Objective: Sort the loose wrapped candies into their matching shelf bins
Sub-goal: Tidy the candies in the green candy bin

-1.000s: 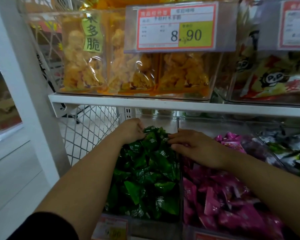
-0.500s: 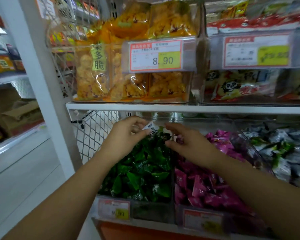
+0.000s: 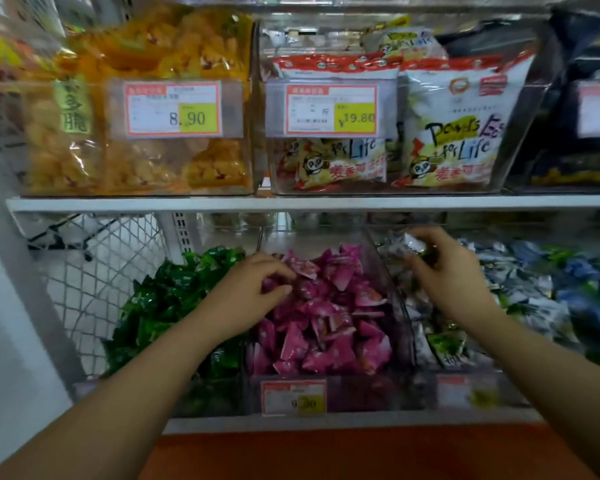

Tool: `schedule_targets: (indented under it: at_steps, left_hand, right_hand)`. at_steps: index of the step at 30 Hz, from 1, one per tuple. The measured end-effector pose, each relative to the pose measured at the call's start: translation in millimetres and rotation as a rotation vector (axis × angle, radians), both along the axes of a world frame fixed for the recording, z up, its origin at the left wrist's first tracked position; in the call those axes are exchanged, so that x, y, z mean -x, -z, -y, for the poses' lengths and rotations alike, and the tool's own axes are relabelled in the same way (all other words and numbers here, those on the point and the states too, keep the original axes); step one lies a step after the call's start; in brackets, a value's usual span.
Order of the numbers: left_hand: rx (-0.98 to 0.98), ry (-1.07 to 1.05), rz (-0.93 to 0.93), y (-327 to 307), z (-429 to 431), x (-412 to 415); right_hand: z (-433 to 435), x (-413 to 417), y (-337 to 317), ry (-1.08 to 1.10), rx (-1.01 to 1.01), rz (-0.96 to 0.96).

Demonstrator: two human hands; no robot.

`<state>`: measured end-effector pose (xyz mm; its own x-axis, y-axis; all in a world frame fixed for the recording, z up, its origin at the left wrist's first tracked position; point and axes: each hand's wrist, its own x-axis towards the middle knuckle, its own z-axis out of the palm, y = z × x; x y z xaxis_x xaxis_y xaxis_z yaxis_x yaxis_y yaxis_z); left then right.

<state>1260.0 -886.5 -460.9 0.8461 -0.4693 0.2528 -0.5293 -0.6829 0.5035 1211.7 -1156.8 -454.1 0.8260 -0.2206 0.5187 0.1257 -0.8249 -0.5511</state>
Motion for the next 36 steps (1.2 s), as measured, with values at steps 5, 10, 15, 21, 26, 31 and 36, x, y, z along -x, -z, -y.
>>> schedule_targets:
  at_steps: [5,10,15,21,26,31,36]
  left_hand:
    - [-0.048,0.003,0.016,5,7,-3]
    - [-0.078,0.001,0.018,6,13,-8]
    - [-0.098,-0.009,0.035,8,17,-10]
    - [-0.054,-0.015,0.053,3,4,-5]
    - [0.010,-0.095,0.054,-1,-40,-1]
    - [0.134,-0.249,0.063,0,-100,0]
    - [0.175,-0.308,0.017,4,-129,-11]
  right_hand:
    - [62,-11,13,0.157,0.194,-0.147]
    - [89,-20,23,0.155,0.234,-0.553]
    - [90,-22,13,0.170,0.284,-0.687]
    - [35,-2,-7,0.044,0.308,-0.353]
    - [-45,-7,-27,-0.315,0.280,-0.274]
    - [-114,-28,-24,-0.594,0.219,-0.365]
    - [-146,-65,-3,-0.664,0.362,-0.475]
